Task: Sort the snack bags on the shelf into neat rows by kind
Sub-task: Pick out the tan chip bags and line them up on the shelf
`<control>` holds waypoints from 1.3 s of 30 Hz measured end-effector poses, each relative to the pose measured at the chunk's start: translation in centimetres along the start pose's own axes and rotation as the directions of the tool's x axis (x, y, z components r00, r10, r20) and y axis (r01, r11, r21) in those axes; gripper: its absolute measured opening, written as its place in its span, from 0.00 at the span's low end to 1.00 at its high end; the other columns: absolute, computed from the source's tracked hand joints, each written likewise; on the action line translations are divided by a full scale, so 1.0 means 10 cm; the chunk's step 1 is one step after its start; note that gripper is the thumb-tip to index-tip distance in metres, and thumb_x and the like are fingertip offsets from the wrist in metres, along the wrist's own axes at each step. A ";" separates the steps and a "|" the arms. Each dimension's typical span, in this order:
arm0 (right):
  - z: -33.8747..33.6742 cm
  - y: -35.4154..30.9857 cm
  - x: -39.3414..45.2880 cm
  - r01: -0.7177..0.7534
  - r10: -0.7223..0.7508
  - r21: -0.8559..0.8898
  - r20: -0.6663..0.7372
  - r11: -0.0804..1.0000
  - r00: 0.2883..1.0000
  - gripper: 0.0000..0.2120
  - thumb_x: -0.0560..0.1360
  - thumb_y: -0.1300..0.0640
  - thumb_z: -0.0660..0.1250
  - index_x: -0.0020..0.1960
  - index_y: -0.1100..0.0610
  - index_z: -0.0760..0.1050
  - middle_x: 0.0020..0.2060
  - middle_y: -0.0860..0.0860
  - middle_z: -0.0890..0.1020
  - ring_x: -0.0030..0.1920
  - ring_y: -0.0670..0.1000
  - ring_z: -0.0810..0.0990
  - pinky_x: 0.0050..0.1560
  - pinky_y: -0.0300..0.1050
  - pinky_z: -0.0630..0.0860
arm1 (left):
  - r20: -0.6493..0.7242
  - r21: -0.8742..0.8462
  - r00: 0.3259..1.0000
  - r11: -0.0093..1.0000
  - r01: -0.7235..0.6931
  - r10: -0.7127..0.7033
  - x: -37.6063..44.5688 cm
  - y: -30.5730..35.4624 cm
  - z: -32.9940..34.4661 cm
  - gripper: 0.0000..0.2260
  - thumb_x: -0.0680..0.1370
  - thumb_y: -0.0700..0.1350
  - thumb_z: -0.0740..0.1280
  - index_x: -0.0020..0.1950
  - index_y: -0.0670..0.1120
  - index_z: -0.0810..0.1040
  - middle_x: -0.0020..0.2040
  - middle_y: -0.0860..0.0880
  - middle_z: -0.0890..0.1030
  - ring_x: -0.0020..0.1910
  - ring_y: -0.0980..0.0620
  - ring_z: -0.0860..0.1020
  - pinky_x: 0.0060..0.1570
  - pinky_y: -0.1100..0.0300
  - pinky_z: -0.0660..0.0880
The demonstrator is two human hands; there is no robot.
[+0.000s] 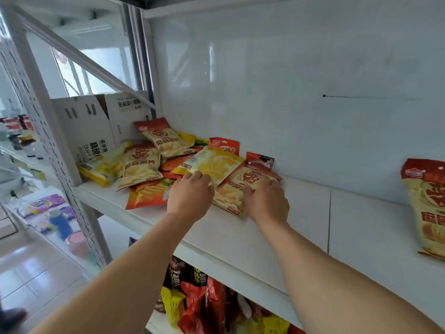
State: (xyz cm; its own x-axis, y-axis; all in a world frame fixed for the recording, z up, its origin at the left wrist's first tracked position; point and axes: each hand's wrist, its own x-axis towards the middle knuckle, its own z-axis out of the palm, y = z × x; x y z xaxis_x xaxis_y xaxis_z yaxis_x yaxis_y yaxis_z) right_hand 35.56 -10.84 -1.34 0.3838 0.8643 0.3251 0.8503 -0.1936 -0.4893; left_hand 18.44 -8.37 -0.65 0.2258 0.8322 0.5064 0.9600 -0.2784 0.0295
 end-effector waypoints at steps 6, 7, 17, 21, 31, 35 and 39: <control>0.33 -0.16 0.35 -0.383 0.373 0.170 0.093 0.908 0.923 0.41 0.76 0.34 0.61 0.77 0.60 0.56 0.76 0.60 0.59 0.72 0.62 0.64 0.67 0.56 0.65 | 0.035 -0.135 0.991 0.982 0.129 -0.126 0.50 -0.32 0.15 0.16 0.83 0.53 0.58 0.67 0.48 0.76 0.63 0.48 0.78 0.63 0.46 0.74 0.51 0.51 0.75; 0.38 -0.16 0.37 -0.396 0.387 0.156 0.084 0.905 0.918 0.42 0.75 0.34 0.62 0.77 0.61 0.55 0.76 0.60 0.60 0.72 0.62 0.65 0.68 0.56 0.64 | 0.048 -0.157 0.989 0.977 0.148 -0.142 0.56 -0.36 0.20 0.17 0.83 0.53 0.58 0.67 0.48 0.75 0.64 0.48 0.77 0.64 0.46 0.73 0.52 0.51 0.75; 0.62 -0.29 0.49 -0.547 0.556 0.218 0.027 0.808 0.831 0.52 0.68 0.32 0.70 0.78 0.59 0.51 0.67 0.57 0.73 0.64 0.59 0.75 0.60 0.54 0.73 | 0.393 -0.250 0.884 0.896 0.367 -0.253 1.30 -0.73 0.52 0.38 0.78 0.68 0.57 0.77 0.42 0.61 0.71 0.40 0.72 0.69 0.38 0.70 0.63 0.43 0.70; 0.65 -0.28 0.45 -0.563 0.573 0.256 0.040 0.786 0.819 0.50 0.70 0.38 0.73 0.78 0.60 0.50 0.61 0.53 0.79 0.60 0.56 0.79 0.58 0.51 0.76 | 0.481 -0.253 0.853 0.900 0.356 -0.202 1.41 -0.77 0.60 0.38 0.74 0.69 0.64 0.71 0.42 0.67 0.63 0.42 0.78 0.62 0.39 0.75 0.60 0.45 0.75; 0.48 -0.01 0.42 -0.496 0.557 0.578 0.085 0.648 0.826 0.30 0.66 0.54 0.80 0.63 0.59 0.74 0.54 0.51 0.82 0.54 0.54 0.82 0.56 0.50 0.79 | 0.629 -0.664 0.773 0.459 0.590 -0.085 1.57 -0.68 0.57 0.31 0.74 0.50 0.76 0.72 0.38 0.71 0.71 0.40 0.74 0.68 0.39 0.72 0.59 0.50 0.71; 0.27 0.22 0.22 -0.463 0.514 0.706 0.163 0.535 0.842 0.25 0.65 0.58 0.81 0.60 0.58 0.77 0.52 0.53 0.85 0.49 0.52 0.84 0.46 0.46 0.82 | 0.605 -0.761 0.795 0.263 0.593 -0.042 1.49 -0.42 0.51 0.29 0.75 0.49 0.75 0.72 0.38 0.72 0.69 0.45 0.75 0.68 0.40 0.73 0.66 0.49 0.70; -0.04 0.52 -0.04 -0.420 0.486 0.763 0.160 0.491 0.859 0.30 0.64 0.58 0.81 0.62 0.56 0.74 0.53 0.52 0.84 0.51 0.54 0.85 0.53 0.57 0.82 | 0.582 -0.809 0.813 0.102 0.579 -0.006 1.30 0.01 0.45 0.15 0.72 0.44 0.77 0.57 0.43 0.83 0.55 0.45 0.85 0.54 0.44 0.83 0.61 0.47 0.78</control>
State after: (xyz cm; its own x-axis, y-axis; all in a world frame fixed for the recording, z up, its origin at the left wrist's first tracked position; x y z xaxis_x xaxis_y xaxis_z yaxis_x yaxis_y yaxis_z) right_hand 39.95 -12.38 -3.67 0.6853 0.7229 -0.0885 -0.0188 -0.1039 -0.9944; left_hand 22.15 4.54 2.07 0.2743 0.9575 -0.0894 0.0948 0.0656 0.9933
